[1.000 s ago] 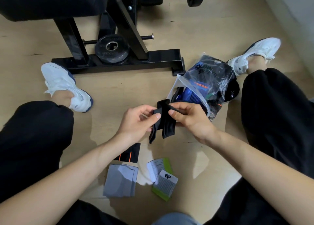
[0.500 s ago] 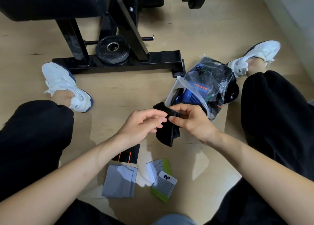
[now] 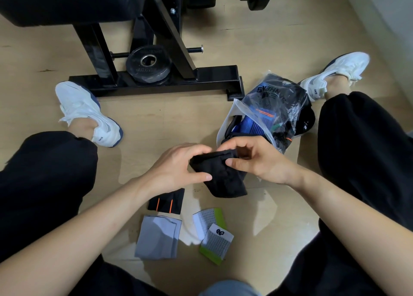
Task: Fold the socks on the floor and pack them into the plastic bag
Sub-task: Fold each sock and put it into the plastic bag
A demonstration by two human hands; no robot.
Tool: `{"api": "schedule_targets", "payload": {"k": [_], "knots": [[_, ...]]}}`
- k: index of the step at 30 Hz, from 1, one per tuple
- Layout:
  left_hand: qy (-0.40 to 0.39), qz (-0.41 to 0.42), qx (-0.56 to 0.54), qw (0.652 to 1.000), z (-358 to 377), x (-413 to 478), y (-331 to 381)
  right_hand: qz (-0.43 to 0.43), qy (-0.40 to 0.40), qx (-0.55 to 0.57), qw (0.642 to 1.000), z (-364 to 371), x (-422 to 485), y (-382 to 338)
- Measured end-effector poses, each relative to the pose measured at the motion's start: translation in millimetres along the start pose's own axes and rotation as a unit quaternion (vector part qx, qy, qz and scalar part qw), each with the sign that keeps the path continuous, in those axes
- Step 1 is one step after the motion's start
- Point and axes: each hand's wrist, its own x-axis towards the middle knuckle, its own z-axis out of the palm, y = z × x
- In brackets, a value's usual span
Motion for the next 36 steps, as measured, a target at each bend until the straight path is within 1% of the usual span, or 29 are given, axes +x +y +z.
{"api": "schedule_targets", "payload": {"k": [4, 6, 9, 11, 13, 17, 20, 22, 24, 27, 30, 33, 36], "knots": [[0.026, -0.006, -0.074, 0.997, -1.5, 3.4, -5.2, -0.001, 0.047, -0.012, 0.999, -4.9, 1.0, -0.2], [0.039, -0.012, -0.130, 0.991, -3.3, 5.6, -5.6, -0.004, 0.076, -0.031, 0.997, -7.6, 2.2, 1.9], [0.081, -0.029, -0.231, 0.969, -5.0, 7.7, -3.6, -0.004, 0.085, -0.071, 0.994, -9.3, 2.5, 5.3], [0.115, -0.037, -0.270, 0.955, -4.9, 9.1, -1.2, -0.003, 0.077, -0.092, 0.993, -6.2, 1.7, 4.9], [0.134, -0.046, -0.288, 0.947, -5.3, 10.2, 0.1, -0.016, 0.069, -0.091, 0.993, -0.1, 1.2, 1.8], [0.147, -0.054, -0.304, 0.940, -5.8, 10.9, 2.9, -0.072, 0.056, -0.107, 0.990, 14.5, 0.9, -4.9], [0.163, -0.065, -0.310, 0.934, -4.8, 11.3, 6.5, -0.104, 0.053, -0.158, 0.981, 20.3, 1.0, -5.7], [0.170, -0.068, -0.315, 0.931, -4.5, 11.2, 5.8, -0.105, 0.049, -0.180, 0.977, 20.9, 1.8, -2.8], [0.161, -0.071, -0.322, 0.930, -5.7, 10.9, 4.3, -0.087, 0.058, -0.172, 0.980, 19.3, 2.7, 1.0], [0.095, -0.088, -0.366, 0.922, -8.7, 10.9, 2.8, -0.063, 0.091, -0.131, 0.985, 14.0, 3.0, 4.6], [0.037, -0.117, -0.328, 0.937, -8.6, 9.3, -3.2, -0.044, 0.114, -0.071, 0.990, 6.3, 2.0, 4.1], [0.035, -0.105, -0.313, 0.943, -7.8, 7.9, -9.5, -0.025, 0.132, -0.056, 0.989, -1.5, 2.6, 4.7], [0.062, -0.086, -0.306, 0.946, -8.1, 9.2, -9.2, -0.001, 0.138, -0.094, 0.986, -9.5, 3.7, 8.9]]}}
